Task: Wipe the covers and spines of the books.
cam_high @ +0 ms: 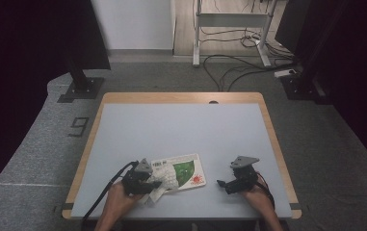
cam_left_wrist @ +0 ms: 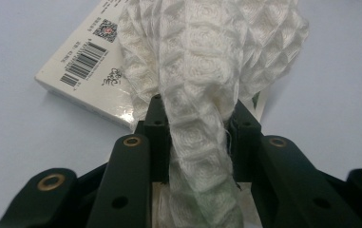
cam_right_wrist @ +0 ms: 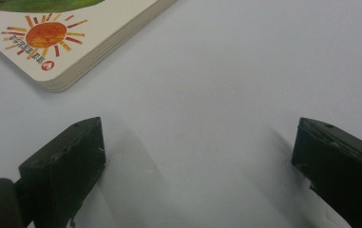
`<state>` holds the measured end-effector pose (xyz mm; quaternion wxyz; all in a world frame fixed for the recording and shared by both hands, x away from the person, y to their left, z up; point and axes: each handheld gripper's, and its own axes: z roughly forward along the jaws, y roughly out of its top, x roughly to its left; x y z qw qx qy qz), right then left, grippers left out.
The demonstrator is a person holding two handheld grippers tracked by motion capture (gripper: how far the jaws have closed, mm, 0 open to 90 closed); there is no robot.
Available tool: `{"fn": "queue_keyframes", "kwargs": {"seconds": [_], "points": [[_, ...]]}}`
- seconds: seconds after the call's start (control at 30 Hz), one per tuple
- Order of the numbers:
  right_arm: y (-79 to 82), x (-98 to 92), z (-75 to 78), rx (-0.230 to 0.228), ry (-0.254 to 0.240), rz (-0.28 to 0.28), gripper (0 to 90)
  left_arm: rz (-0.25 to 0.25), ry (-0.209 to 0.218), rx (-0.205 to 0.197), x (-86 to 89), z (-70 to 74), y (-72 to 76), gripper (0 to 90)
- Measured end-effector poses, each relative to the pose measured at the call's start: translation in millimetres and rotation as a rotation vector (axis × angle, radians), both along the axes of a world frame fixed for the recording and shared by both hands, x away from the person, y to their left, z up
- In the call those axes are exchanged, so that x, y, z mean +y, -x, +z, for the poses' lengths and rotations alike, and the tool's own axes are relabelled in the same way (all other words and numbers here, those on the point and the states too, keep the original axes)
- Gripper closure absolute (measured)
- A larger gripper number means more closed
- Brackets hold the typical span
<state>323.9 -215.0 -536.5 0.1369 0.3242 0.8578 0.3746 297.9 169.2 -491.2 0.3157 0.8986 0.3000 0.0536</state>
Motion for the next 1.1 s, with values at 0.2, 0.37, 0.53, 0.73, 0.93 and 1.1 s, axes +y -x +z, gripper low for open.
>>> {"fn": "queue_keyframes", "kwargs": {"seconds": [0.2,0.37,0.53,0.73,0.93,1.1], "points": [[0.0,0.0,0.0,0.0,0.0,0.0,3.0,-0.012,0.01,0.006,-9.3,-1.0,-4.1,68.1],[0.0,0.0,0.0,0.0,0.0,0.0,3.0,-0.02,-0.002,-0.003,-18.8,-1.0,-6.1,68.1],[0.0,0.0,0.0,0.0,0.0,0.0,3.0,-0.034,-0.006,-0.002,-28.8,-1.1,-9.9,68.1],[0.0,0.0,0.0,0.0,0.0,0.0,3.0,-0.055,-0.025,0.0,-43.3,-0.3,-15.0,68.1],[0.0,0.0,0.0,0.001,0.0,0.0,3.0,-0.073,-0.035,0.001,-56.2,-0.1,-20.1,68.0],[0.0,0.0,0.0,0.001,0.0,0.0,3.0,-0.091,-0.049,0.001,-70.7,0.3,-25.2,67.9]]}}
